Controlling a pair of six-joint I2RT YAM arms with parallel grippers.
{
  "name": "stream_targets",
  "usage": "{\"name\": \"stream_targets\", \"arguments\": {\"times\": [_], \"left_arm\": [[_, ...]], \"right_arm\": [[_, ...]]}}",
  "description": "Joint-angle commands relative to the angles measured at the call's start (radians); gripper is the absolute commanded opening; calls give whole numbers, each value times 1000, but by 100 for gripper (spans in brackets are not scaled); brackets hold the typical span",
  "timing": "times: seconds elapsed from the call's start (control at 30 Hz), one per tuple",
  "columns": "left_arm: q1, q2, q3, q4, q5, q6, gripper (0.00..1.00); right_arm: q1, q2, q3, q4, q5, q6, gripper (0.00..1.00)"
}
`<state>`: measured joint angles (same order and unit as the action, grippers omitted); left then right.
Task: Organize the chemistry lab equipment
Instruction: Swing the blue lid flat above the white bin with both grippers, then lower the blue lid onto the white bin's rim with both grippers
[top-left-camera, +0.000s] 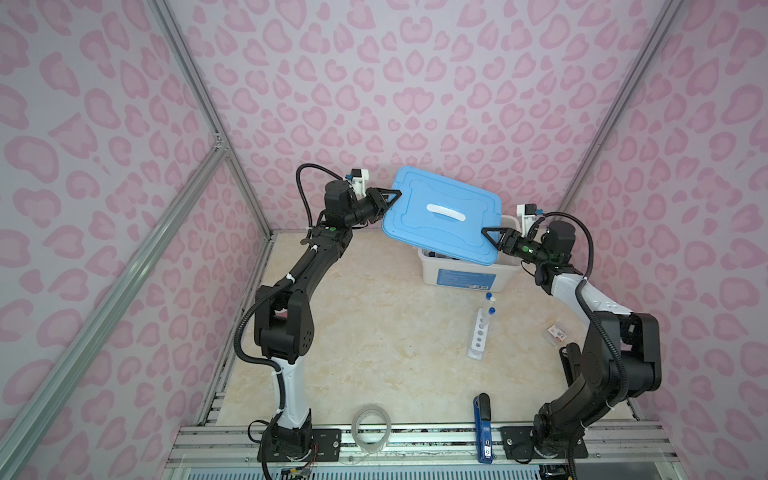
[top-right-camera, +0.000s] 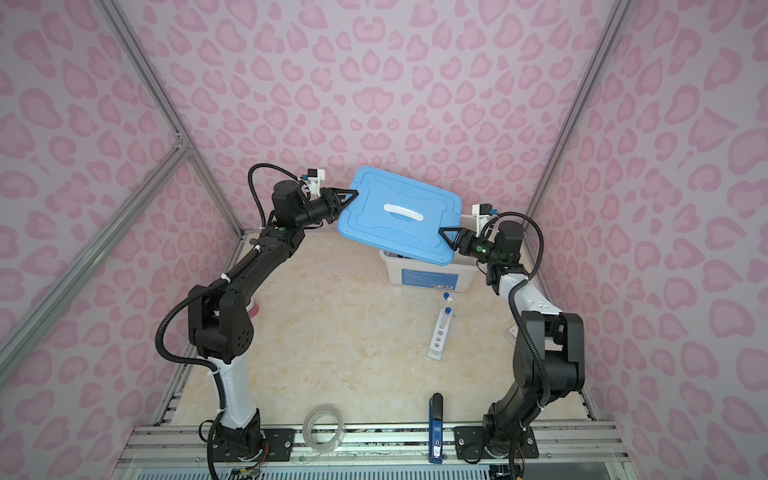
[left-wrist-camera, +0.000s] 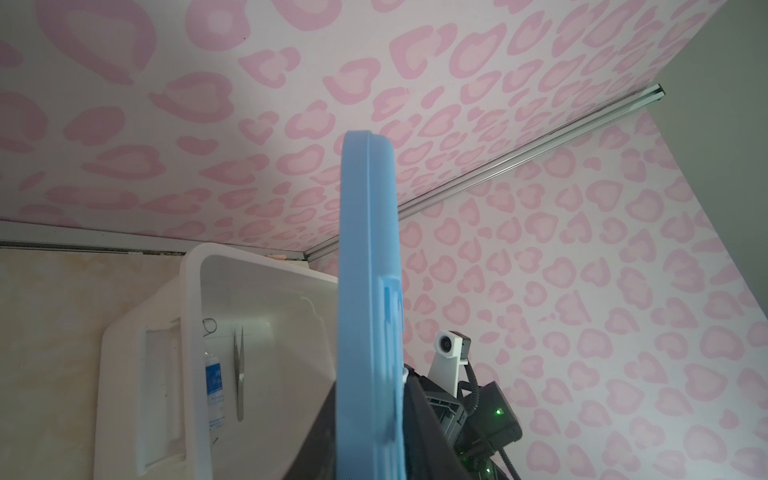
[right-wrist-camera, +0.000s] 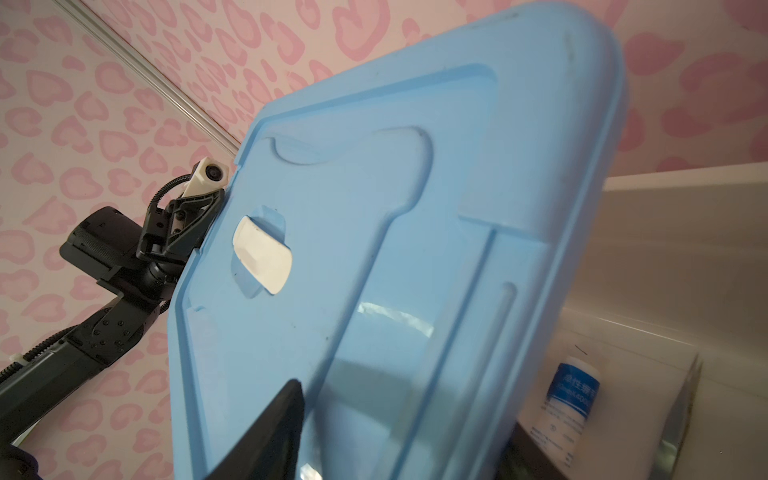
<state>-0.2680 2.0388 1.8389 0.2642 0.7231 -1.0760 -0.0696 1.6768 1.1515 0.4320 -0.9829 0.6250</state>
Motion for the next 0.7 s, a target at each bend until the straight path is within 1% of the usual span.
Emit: {"name": "stream_targets", "arguments": {"times": [0.0,0.17,0.33,0.4,0.57,0.67], "left_arm": [[-7,41,26,3,-9,30,30],[-15,92,63,-22,-21,52,34],[-26,124,99,-68,-37,96,35],[-34,130,110,-120,-47,118,35],[-41,153,127,-150,-63,137,35],[-48,165,139,-165,-72,153,35]], "right_arm": [[-2,-1,12,-11,8,-13,60],[-14,4,22,-50,44,-18,58],[-18,8,43,-110,74,-42,57],[-19,11,45,-113,77,-39,56],[-22,17,47,-129,86,-40,56],[-24,17,61,-168,103,-58,55]]}}
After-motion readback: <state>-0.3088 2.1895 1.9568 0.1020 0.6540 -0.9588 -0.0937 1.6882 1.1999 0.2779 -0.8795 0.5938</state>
